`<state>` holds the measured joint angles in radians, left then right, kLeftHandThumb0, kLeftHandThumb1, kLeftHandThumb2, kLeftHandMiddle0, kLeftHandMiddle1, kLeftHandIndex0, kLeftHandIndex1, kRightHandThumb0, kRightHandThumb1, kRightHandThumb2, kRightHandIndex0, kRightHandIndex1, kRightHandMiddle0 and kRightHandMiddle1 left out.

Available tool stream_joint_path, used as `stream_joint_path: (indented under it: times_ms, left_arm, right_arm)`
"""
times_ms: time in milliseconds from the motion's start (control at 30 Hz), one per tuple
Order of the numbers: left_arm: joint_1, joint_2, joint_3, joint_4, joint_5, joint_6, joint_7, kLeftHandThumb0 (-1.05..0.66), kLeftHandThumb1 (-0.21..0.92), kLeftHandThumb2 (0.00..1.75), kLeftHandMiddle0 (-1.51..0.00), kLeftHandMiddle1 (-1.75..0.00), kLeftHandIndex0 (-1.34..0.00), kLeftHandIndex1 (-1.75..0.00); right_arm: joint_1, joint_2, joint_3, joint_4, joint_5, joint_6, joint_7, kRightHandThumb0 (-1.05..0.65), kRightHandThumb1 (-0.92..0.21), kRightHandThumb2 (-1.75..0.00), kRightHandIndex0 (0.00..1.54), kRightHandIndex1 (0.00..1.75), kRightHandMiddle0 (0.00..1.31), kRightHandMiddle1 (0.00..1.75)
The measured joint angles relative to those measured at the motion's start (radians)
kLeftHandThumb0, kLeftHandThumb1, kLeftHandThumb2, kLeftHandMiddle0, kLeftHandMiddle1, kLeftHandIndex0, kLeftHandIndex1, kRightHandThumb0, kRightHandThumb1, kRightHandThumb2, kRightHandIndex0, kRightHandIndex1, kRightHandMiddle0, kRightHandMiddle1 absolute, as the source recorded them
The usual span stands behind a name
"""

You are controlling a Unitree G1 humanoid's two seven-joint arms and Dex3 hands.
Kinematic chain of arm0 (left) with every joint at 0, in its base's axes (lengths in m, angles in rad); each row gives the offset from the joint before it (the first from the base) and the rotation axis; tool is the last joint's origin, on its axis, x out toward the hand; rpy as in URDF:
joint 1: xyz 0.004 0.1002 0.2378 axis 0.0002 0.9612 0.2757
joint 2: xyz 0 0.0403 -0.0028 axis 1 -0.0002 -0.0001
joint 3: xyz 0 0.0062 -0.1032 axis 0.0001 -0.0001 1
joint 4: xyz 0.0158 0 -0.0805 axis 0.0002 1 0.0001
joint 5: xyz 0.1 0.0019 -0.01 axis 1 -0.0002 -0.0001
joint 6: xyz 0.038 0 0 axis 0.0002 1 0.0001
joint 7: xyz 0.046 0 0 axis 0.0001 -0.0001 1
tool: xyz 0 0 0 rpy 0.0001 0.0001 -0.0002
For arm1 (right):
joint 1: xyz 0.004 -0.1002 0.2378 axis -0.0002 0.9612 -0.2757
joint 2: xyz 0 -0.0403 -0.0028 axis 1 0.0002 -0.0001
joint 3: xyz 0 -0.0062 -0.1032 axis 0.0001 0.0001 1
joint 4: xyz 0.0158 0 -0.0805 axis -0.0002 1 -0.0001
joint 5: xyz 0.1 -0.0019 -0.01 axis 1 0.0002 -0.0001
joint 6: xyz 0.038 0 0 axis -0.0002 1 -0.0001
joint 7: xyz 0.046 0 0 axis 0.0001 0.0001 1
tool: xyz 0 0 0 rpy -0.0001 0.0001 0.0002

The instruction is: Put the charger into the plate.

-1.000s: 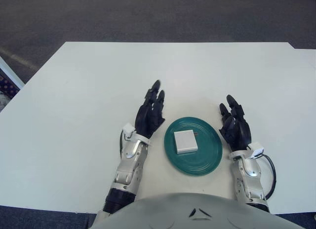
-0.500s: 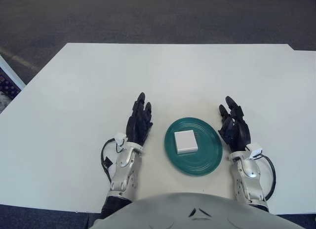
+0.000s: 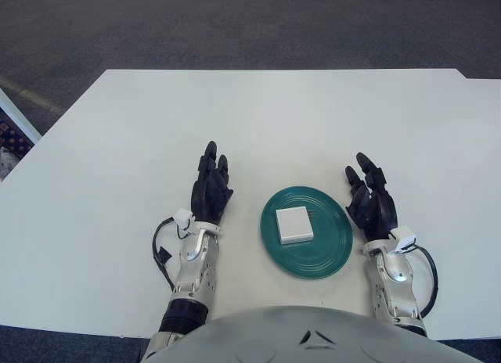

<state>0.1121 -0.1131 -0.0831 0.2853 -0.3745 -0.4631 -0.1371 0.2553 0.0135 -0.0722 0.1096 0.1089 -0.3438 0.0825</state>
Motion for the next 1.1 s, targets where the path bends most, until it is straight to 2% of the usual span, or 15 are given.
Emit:
stream_joint_path:
  times_ms: [100,367,633,800,833,933,967,1000,1100]
  left_arm:
    - [-0.004,-0.001,0.001,0.005,0.009,-0.009,0.000,-1.02,0.92,0.86,0.00,0.00,0.00,-0.20]
    - [-0.004,-0.001,-0.002,0.012,0.032,-0.028,0.000,-1.05,0.92,0.85,-0.01,0.00,0.00,-0.48]
    - [-0.003,0.000,-0.015,0.014,0.085,-0.037,0.000,-1.05,0.92,0.81,-0.05,-0.02,0.00,-1.01]
    - [-0.001,0.000,-0.021,0.014,0.112,-0.054,0.000,-1.05,0.92,0.80,-0.09,-0.03,0.00,-1.17]
    - [0.000,0.000,-0.021,0.013,0.112,-0.056,-0.001,-1.05,0.92,0.79,-0.09,-0.03,0.00,-1.18]
    - [0.004,0.001,-0.025,0.005,0.105,-0.059,-0.015,-1.05,0.92,0.78,-0.12,-0.04,0.00,-1.02]
    - [0.006,0.001,-0.025,0.002,0.104,-0.059,-0.020,-1.05,0.92,0.80,-0.15,-0.04,0.00,-0.76]
    - [0.015,0.002,-0.027,-0.008,0.103,-0.059,-0.032,-1.05,0.92,0.80,-0.15,-0.04,0.00,-0.76]
    - [0.021,0.004,-0.030,-0.013,0.138,-0.080,-0.021,-1.05,0.92,0.83,-0.14,-0.04,0.00,-0.60]
  right_arm:
    - [0.000,-0.001,0.000,0.000,0.001,0.002,0.002,-0.92,-0.92,-0.95,0.21,0.01,0.00,0.43]
    - [0.001,-0.001,-0.001,-0.003,0.001,0.007,0.003,-0.93,-0.92,-0.95,0.23,0.01,0.00,0.43]
    - [0.001,0.001,0.000,-0.003,0.000,0.007,0.003,-0.92,-0.92,-0.94,0.24,0.01,0.00,0.44]
    - [0.001,0.001,0.001,-0.003,-0.001,0.007,0.002,-0.92,-0.92,-0.95,0.24,0.01,0.00,0.44]
    - [0.001,0.001,0.001,-0.003,-0.002,0.007,0.002,-0.92,-0.92,-0.95,0.24,0.01,0.00,0.44]
    - [0.001,0.000,0.001,-0.003,-0.002,0.005,0.003,-0.90,-0.92,-0.95,0.24,0.01,0.00,0.44]
    - [0.001,0.000,0.001,-0.003,-0.002,0.005,0.003,-0.87,-0.92,-0.96,0.22,0.00,0.00,0.43]
    - [0.002,-0.001,0.001,-0.003,-0.001,0.003,0.004,-0.87,-0.92,-0.96,0.22,0.00,0.00,0.43]
    - [0.003,-0.002,0.001,-0.003,-0.003,-0.003,0.003,-0.87,-0.92,-0.98,0.19,0.00,0.00,0.41]
